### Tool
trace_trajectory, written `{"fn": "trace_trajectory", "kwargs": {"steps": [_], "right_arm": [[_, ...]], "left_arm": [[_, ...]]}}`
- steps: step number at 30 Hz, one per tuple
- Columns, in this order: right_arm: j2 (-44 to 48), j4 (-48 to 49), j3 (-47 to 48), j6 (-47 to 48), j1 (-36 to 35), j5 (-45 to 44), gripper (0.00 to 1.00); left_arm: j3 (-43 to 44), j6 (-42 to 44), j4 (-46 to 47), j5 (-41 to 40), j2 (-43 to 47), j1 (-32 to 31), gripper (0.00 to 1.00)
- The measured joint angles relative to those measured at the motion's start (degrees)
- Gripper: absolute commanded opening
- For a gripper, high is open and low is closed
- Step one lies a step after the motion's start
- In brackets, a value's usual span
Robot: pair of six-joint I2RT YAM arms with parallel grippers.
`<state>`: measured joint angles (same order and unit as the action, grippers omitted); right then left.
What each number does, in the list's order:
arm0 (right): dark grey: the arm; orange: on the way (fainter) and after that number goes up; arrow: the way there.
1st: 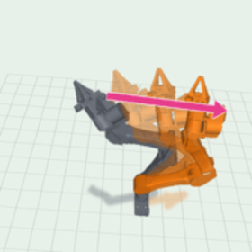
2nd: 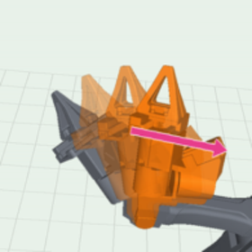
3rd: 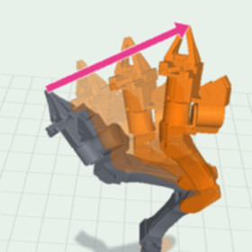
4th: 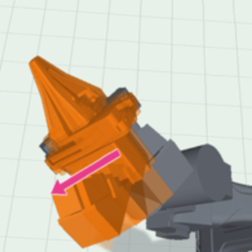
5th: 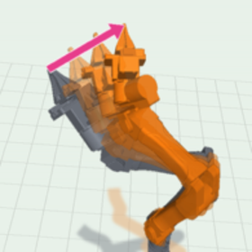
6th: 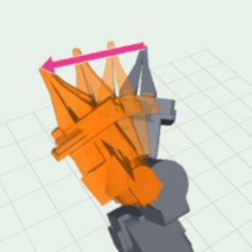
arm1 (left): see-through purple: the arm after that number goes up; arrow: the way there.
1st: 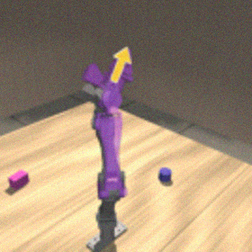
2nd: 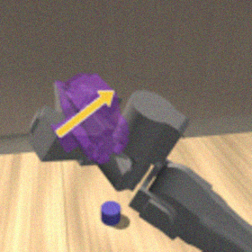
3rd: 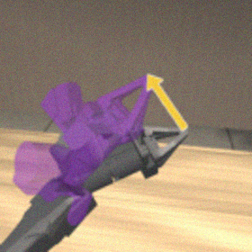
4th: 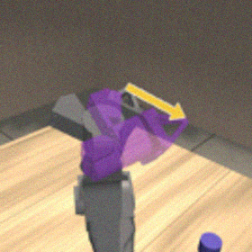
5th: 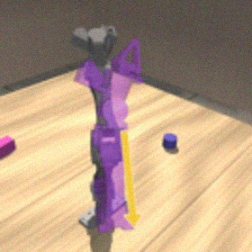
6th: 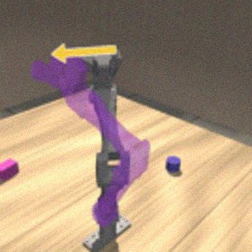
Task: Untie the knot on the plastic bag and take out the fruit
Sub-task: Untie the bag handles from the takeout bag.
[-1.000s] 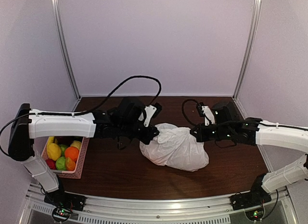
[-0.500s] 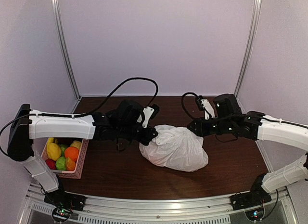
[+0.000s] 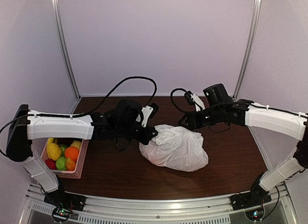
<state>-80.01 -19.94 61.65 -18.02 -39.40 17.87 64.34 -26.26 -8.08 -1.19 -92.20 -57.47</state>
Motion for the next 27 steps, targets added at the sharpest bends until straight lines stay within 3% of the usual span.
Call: {"fn": "trace_trajectory", "kwargs": {"steps": [8,14,21,27], "right_arm": [[-4.37,-0.42,2.93,2.05,0.33,7.08,0.50],[-7.37,-0.37,3.02,2.80,0.33,10.36,0.45],[-8.22,0.72,3.02,2.45,0.35,12.57,0.15],[-8.11,1.84,2.89,1.29,0.55,13.18,0.00]], "left_arm": [[-0.11,-0.28,0.28,0.11,0.02,0.00,0.00],[-0.11,-0.44,0.28,0.42,0.09,0.00,0.00],[-0.11,-0.50,0.22,0.59,0.09,0.00,0.00],[-0.11,-0.98,0.00,0.57,0.28,0.00,0.00]]}}
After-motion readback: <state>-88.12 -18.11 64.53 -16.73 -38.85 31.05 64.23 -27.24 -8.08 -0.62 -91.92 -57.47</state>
